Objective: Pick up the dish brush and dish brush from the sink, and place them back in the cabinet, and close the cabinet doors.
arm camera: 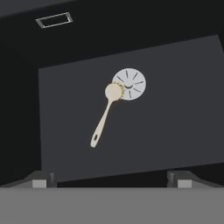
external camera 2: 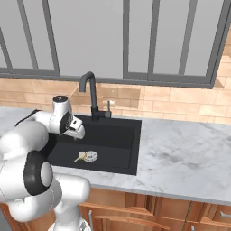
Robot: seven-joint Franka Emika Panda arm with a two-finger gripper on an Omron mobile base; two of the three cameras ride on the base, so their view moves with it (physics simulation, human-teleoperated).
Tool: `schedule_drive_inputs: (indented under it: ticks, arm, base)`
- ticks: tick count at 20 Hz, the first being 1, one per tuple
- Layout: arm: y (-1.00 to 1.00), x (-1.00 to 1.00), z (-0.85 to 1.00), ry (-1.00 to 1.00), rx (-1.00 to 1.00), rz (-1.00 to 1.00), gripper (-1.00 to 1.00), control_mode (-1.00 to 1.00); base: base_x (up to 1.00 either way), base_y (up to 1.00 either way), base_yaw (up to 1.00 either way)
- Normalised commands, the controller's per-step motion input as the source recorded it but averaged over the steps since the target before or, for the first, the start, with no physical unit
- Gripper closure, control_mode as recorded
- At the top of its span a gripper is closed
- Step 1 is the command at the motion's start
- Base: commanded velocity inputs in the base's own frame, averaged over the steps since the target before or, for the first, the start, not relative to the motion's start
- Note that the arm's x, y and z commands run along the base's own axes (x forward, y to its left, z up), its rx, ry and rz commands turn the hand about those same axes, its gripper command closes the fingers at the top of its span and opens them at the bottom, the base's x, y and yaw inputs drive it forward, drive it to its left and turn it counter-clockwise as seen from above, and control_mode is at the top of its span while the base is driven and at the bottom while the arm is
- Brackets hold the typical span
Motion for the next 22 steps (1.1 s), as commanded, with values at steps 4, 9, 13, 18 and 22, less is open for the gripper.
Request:
schedule_drive_inputs:
  ticks: [4,9,13,18,22]
  arm:
    - [0.04,0.14,-0.08,0.01,0.0,0.0,-1.0,-1.0]
    - [0.02,0.12,-0.09,0.02,0.0,0.0,-1.0,-1.0]
    - [0.0,0.03,-0.06,0.03,0.0,0.0,-1.0,-1.0]
    - [0.05,0.08,-0.06,0.05,0.0,0.0,-1.0,-1.0]
    - [0.05,0.03,-0.06,0.05,0.0,0.0,-1.0,-1.0]
  base:
    - [0.0,0.0,0.0]
    - [0.0,0.0,0.0]
    - [0.0,0.0,0.0]
    - [0.0,0.0,0.0]
    - [0.0,0.0,0.0]
